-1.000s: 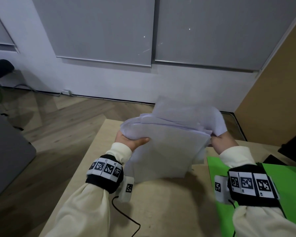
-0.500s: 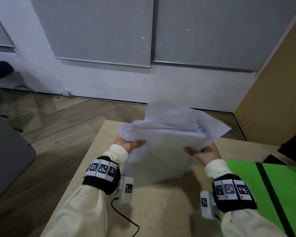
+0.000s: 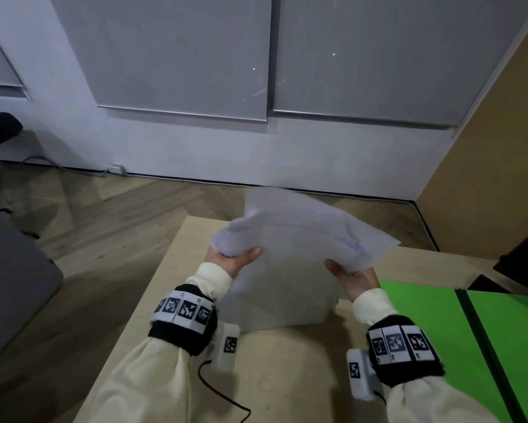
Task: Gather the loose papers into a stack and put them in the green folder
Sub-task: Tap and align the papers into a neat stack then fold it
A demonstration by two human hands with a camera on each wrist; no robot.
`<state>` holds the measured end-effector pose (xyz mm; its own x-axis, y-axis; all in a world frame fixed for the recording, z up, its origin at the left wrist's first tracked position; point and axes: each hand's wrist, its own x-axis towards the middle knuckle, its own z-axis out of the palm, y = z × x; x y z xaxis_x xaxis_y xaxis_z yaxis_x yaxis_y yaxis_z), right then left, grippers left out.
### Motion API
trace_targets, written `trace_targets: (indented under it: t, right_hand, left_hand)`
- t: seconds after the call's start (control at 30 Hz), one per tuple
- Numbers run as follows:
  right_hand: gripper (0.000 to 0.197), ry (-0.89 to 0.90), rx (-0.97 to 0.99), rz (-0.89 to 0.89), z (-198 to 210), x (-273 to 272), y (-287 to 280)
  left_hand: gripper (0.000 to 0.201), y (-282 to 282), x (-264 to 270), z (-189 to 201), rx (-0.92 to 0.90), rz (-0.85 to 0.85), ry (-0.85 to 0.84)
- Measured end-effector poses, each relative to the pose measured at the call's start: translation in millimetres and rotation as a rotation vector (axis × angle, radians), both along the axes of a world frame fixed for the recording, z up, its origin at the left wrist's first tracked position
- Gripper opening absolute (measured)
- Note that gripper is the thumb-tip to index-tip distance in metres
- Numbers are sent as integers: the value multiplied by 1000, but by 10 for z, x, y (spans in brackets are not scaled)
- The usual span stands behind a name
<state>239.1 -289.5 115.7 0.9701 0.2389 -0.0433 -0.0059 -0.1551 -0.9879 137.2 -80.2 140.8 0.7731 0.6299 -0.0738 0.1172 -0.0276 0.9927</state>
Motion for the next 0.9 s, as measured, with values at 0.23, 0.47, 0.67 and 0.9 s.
trace_targets:
  t: [0.23, 0.47, 0.67, 0.9]
  right_hand:
    - [35, -40, 132, -126, 227, 5, 73]
    - [67, 86, -137, -188, -89, 92, -25]
    - [40, -255, -353, -38, 424, -23, 120]
    - [9, -798, -549, 147, 1092, -78, 201]
  left_hand:
    - [27, -252, 20, 84, 107, 9, -158]
    - [31, -57, -40, 230, 202, -27, -128]
    - [46, 163, -153, 826, 612, -219, -62]
    - [58, 384, -325, 1073, 789, -129, 19]
